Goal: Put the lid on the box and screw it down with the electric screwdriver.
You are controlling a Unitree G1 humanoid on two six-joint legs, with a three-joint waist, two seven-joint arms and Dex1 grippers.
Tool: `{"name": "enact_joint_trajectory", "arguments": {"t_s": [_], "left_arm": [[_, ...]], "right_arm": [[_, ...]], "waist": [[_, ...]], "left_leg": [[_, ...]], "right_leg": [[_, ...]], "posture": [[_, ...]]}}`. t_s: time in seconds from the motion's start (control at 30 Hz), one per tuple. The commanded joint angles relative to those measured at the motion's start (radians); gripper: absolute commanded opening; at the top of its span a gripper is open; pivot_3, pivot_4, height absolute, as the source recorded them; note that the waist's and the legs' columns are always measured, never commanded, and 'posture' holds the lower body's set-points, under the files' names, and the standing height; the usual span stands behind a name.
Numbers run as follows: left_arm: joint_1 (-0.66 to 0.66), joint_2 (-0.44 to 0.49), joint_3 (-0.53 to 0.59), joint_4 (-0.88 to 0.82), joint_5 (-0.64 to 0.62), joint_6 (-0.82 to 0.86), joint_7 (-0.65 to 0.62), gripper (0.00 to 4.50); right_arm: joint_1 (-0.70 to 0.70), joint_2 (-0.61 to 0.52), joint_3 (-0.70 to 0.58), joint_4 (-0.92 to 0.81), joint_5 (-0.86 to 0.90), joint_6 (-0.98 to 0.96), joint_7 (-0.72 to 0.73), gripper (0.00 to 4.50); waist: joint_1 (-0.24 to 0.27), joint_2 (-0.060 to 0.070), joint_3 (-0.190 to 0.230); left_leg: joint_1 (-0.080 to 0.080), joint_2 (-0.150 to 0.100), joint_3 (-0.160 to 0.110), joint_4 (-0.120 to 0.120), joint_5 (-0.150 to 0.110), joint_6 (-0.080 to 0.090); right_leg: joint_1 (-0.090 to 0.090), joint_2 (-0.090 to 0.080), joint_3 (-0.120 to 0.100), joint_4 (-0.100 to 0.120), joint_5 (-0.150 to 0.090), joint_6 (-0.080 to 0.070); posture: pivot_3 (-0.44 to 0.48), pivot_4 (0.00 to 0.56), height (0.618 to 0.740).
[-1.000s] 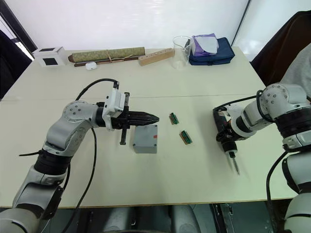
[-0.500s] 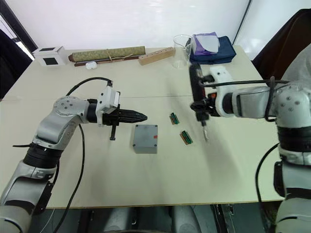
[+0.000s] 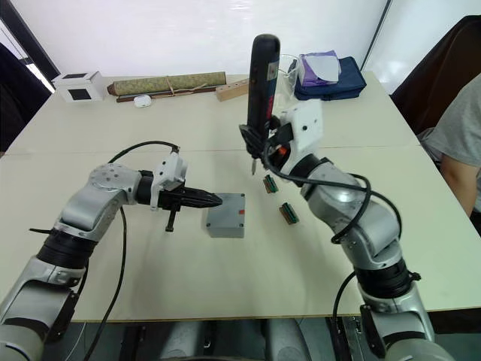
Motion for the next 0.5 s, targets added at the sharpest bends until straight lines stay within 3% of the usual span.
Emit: {"name": "enact_joint_trajectory", "arguments": {"t_s": [0.03, 0.5], "left_arm": [[0.003, -0.015, -0.017, 0.045, 0.045, -0.04, 0.016, 0.0], [-0.009, -0.036, -0.025, 0.114, 0.08, -0.102, 0.006, 0.0]], "right_arm": [[0.012, 0.022, 0.012, -0.08, -0.051, -0.059, 0.06, 2.04], [0.08, 0.077, 0.001, -0.138, -0.087, -0.017, 0.116, 2.04]], "waist": [[0.0, 0.0, 0.0], [0.0, 0.0, -0.001]], "left_leg": [[0.0, 0.0, 0.0, 0.0, 0.0, 0.0], [0.001, 0.0, 0.0, 0.0, 0.0, 0.0]], "right_leg": [[0.0, 0.0, 0.0, 0.0, 0.0, 0.0], [0.001, 0.0, 0.0, 0.0, 0.0, 0.0]], "posture": [[0.0, 0.15, 0.736], [0.0, 0.15, 0.736]]}}
